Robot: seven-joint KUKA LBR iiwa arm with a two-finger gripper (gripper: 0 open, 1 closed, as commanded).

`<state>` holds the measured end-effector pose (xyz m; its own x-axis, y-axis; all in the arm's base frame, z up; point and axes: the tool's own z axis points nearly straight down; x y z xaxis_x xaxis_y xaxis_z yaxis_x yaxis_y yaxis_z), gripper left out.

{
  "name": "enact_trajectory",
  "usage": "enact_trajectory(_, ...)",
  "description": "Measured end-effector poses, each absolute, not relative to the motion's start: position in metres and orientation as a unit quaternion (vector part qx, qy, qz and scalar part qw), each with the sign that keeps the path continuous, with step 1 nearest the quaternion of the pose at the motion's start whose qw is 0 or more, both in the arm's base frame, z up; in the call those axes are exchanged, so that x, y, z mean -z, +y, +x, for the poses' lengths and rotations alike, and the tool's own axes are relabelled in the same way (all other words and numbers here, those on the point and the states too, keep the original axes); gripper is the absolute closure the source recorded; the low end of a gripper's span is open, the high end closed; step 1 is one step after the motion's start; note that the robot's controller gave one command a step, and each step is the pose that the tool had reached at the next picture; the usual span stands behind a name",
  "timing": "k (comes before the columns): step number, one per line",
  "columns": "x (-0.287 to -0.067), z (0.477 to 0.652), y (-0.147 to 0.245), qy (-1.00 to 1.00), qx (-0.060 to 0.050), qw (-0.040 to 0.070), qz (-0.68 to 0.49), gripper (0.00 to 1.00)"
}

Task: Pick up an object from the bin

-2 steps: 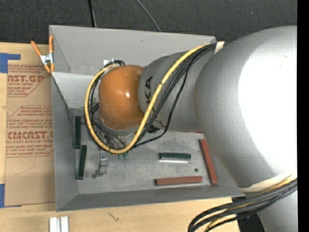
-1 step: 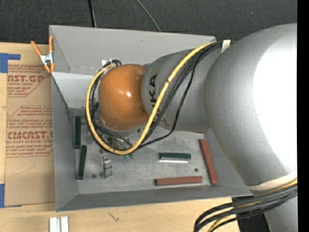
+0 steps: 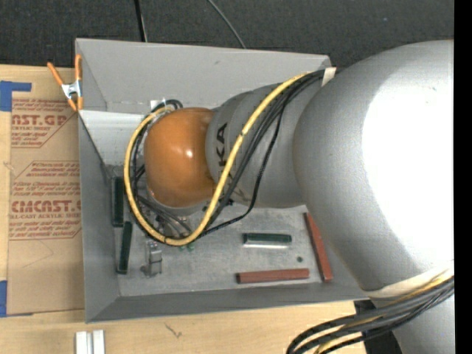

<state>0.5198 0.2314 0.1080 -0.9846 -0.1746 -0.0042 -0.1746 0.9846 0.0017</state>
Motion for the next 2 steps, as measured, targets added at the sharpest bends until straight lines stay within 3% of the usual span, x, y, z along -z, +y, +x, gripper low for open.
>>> enact_trajectory(1, -0.083, 0.513, 0.241, 0.971, 0.000, 0.001, -0.239, 0.00)
enact_trajectory(2, -0.071, 0.555, 0.248, 0.943, -0.001, 0.002, -0.332, 1.00)
